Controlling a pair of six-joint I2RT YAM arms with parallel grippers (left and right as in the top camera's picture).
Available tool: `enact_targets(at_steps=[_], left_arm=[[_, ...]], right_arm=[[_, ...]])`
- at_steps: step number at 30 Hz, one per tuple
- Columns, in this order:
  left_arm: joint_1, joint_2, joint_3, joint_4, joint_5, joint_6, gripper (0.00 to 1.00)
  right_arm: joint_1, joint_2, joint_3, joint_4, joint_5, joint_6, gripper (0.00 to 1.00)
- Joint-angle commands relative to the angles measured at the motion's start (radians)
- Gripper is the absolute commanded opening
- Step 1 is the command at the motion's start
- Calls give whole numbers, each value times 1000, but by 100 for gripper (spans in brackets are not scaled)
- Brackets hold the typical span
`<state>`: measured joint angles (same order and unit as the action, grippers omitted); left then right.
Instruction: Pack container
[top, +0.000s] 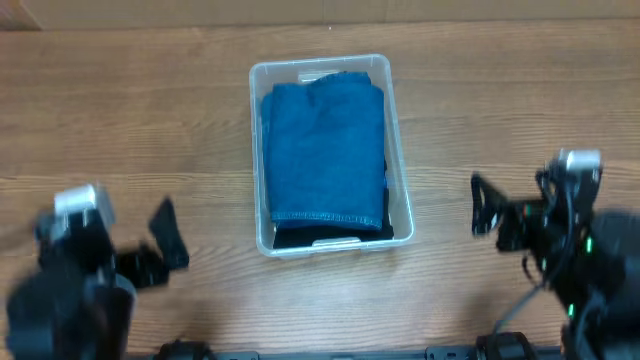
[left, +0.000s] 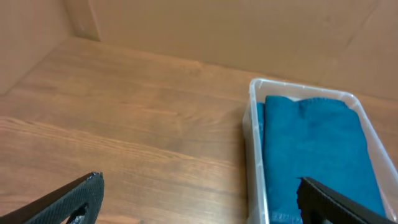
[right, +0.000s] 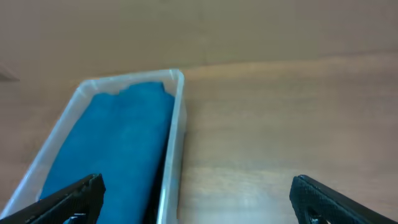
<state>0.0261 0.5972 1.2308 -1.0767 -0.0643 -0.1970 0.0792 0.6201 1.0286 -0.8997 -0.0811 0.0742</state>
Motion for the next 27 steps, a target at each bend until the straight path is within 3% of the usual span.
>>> enact_targets(at_steps=[1, 4, 7, 13, 17, 22, 27], left_arm=[[-3, -164, -106, -51, -28, 28, 100], [-3, -229, -106, -295, -28, 29, 100], [-3, -227, -107, -299, -28, 25, 100], [-3, -227, -107, -299, -28, 25, 100], [-3, -227, -107, -299, -28, 25, 100], [-3, -227, -107, -299, -28, 25, 100], [-3, -227, -107, -299, -28, 25, 100]], right_arm=[[-2, -95, -68, -54, 24, 5, 100], [-2, -93, -68, -231, 24, 5, 100], [-2, -92, -68, -322, 24, 5, 100], [-2, -92, -68, -322, 24, 5, 100], [-16, -254, -115, -292, 12, 6, 100], [-19, -571, -393, -63, 10, 5, 100], [-20, -612, -812, 581, 13, 5, 100]])
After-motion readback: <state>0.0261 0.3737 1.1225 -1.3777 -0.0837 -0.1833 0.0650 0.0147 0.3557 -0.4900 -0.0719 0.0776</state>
